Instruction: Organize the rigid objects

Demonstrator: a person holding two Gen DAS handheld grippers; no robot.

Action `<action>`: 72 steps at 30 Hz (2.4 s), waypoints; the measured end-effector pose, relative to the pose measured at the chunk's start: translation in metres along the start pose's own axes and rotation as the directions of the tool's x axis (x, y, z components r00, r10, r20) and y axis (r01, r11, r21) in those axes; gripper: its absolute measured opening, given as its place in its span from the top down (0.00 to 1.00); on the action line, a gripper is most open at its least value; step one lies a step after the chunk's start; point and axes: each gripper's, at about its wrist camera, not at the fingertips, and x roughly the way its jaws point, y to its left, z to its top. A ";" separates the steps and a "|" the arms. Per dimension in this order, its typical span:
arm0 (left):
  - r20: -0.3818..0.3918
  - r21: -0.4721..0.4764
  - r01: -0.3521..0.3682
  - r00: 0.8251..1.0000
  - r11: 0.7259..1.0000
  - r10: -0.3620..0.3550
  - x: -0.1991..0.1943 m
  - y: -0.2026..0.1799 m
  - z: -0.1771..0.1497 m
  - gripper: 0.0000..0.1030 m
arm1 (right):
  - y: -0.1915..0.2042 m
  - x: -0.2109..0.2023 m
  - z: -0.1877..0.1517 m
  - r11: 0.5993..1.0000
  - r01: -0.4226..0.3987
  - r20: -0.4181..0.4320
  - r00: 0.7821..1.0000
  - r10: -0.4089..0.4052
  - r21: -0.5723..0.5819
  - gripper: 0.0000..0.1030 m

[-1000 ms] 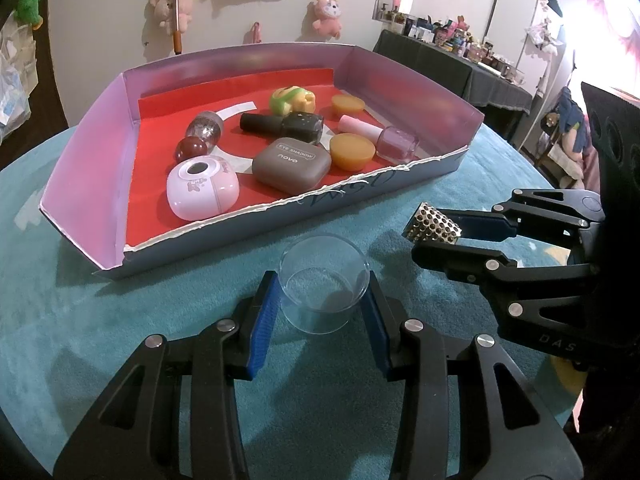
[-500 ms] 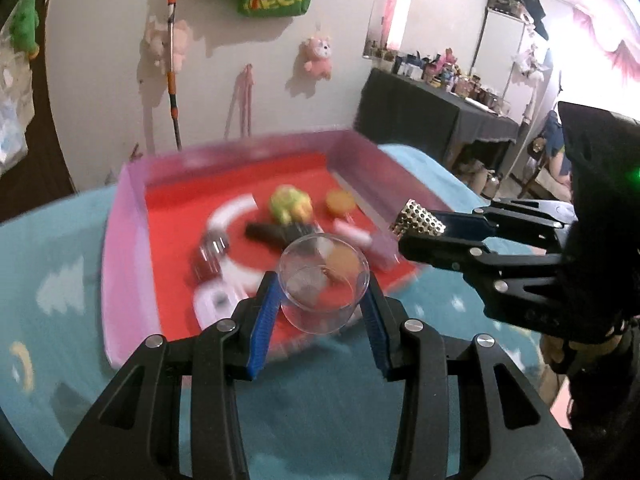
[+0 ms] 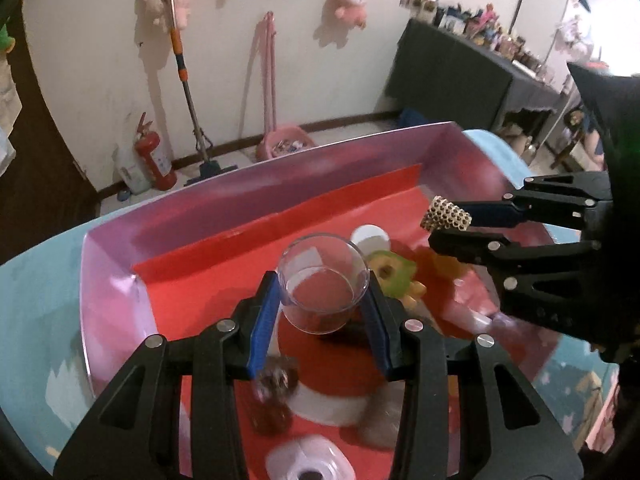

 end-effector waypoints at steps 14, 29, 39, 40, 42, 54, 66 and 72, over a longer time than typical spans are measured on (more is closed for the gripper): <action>-0.090 0.020 -0.058 0.994 0.998 0.060 0.039 -0.002 0.014 0.62 | -0.007 0.045 0.020 0.999 0.032 -0.142 0.989 -0.032 -0.005 0.73; -0.114 0.018 -0.063 0.991 0.998 0.065 0.050 -0.002 0.012 0.62 | -0.002 0.054 0.022 0.998 0.059 -0.169 0.984 -0.064 -0.032 0.66; -0.114 0.006 -0.038 0.993 0.999 0.039 0.046 0.002 0.013 0.57 | -0.005 0.056 0.022 0.998 0.052 -0.172 0.984 -0.056 -0.028 0.64; -0.109 0.005 -0.036 0.993 0.999 0.036 0.045 0.002 0.013 0.51 | -0.004 0.055 0.022 0.998 0.052 -0.171 0.984 -0.056 -0.028 0.64; -0.094 0.008 -0.045 0.995 0.999 0.045 0.043 0.001 0.013 0.48 | -0.006 0.056 0.022 0.998 0.050 -0.172 0.984 -0.054 -0.028 0.64; -0.064 -0.048 -0.014 0.998 0.999 0.011 0.020 0.004 0.004 0.44 | -0.006 0.030 0.020 0.998 0.056 -0.121 0.991 -0.058 -0.018 0.53; 0.103 -0.096 -0.032 0.994 0.995 0.042 -0.060 -0.007 -0.026 0.26 | 0.008 -0.038 0.004 0.999 0.051 -0.011 0.999 -0.051 0.019 0.40; 0.172 -0.104 -0.079 0.980 0.991 0.096 -0.095 -0.024 -0.049 0.24 | 0.023 -0.082 -0.013 0.999 0.037 0.078 0.996 -0.040 0.030 0.34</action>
